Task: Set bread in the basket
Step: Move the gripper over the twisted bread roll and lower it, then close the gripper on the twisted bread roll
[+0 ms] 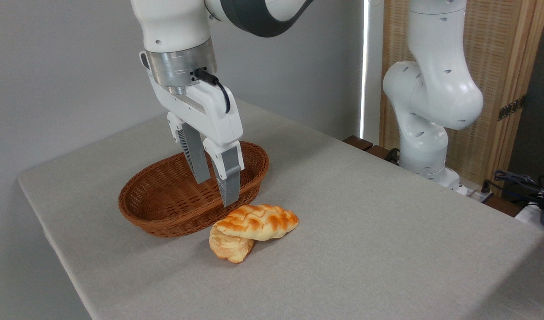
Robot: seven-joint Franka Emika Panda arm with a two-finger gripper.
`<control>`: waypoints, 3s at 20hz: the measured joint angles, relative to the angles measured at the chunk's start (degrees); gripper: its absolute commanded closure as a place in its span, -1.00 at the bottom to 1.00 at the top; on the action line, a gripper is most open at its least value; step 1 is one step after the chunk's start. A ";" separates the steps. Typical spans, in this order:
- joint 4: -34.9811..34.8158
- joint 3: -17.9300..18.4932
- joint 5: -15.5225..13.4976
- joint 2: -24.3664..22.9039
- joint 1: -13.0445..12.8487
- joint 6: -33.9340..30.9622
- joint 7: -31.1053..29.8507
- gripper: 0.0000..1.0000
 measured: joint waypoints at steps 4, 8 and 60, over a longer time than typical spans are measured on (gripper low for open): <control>0.00 -0.01 0.00 0.04 -0.10 -0.70 0.00 -1.00; 0.00 -0.01 0.00 0.04 -0.12 -0.87 0.00 -1.00; -18.04 0.49 -0.08 -1.38 -0.62 8.18 13.84 -1.00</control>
